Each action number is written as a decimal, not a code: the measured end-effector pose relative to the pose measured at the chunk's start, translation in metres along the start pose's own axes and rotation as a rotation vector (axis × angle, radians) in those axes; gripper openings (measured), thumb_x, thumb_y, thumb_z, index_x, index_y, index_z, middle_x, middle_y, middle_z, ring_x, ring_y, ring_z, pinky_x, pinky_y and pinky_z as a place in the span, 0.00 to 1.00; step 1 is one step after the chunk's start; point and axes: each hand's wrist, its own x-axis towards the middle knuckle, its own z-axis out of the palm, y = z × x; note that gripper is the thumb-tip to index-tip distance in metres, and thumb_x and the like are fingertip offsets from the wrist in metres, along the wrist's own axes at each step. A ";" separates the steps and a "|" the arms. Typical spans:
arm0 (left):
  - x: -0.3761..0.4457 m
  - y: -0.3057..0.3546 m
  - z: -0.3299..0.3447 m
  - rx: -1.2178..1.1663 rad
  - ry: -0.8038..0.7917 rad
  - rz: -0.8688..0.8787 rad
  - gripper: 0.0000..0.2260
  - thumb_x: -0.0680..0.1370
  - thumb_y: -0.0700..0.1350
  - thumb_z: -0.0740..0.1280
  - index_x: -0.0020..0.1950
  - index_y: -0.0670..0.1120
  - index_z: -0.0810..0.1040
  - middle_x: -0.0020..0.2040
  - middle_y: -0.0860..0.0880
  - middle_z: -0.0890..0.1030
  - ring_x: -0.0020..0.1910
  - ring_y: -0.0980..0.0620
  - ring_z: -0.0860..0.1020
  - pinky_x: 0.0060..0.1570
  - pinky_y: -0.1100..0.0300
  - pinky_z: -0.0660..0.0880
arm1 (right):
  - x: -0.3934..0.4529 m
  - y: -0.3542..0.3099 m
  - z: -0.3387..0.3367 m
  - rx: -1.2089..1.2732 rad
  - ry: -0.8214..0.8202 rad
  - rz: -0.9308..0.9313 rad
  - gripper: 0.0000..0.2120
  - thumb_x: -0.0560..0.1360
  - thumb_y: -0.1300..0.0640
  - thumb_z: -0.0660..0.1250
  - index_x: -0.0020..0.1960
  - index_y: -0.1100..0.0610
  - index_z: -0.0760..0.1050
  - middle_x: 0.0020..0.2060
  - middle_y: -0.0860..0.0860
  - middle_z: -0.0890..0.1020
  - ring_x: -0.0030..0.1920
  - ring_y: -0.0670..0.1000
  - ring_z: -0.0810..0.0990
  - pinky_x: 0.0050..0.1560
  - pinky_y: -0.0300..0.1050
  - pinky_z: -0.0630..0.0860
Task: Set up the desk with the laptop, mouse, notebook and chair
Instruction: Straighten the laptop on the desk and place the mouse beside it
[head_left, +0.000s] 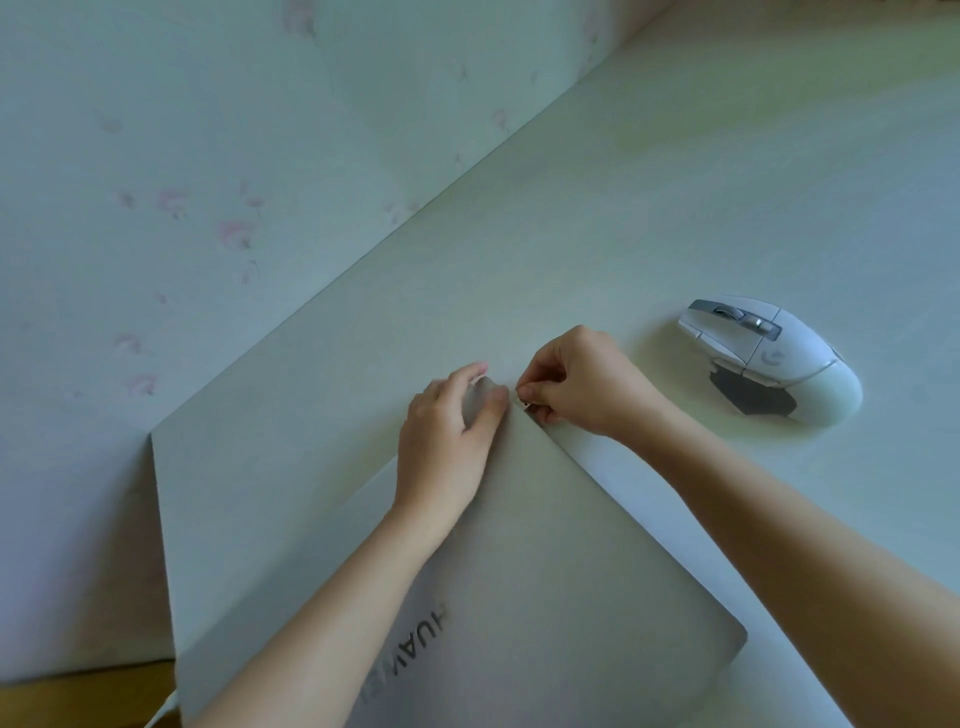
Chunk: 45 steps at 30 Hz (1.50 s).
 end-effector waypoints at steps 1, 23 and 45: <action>0.006 0.006 0.001 -0.059 0.008 -0.109 0.11 0.78 0.54 0.63 0.57 0.54 0.79 0.52 0.57 0.80 0.56 0.56 0.76 0.53 0.60 0.70 | -0.001 0.002 0.002 0.019 0.012 -0.002 0.05 0.71 0.65 0.67 0.39 0.60 0.82 0.29 0.53 0.83 0.30 0.49 0.81 0.36 0.39 0.79; 0.015 0.021 0.005 -0.182 0.125 -0.137 0.17 0.81 0.46 0.59 0.37 0.49 0.82 0.35 0.54 0.80 0.34 0.62 0.75 0.36 0.67 0.68 | -0.028 0.017 0.009 0.112 0.156 -0.154 0.06 0.72 0.59 0.68 0.39 0.58 0.82 0.35 0.51 0.85 0.37 0.49 0.81 0.41 0.47 0.78; -0.055 -0.018 -0.008 0.486 -0.156 0.383 0.35 0.75 0.68 0.52 0.78 0.51 0.54 0.78 0.58 0.52 0.76 0.62 0.46 0.74 0.49 0.51 | -0.054 0.017 0.030 -0.366 0.273 -0.395 0.20 0.68 0.47 0.65 0.59 0.46 0.78 0.39 0.50 0.81 0.42 0.55 0.81 0.42 0.46 0.77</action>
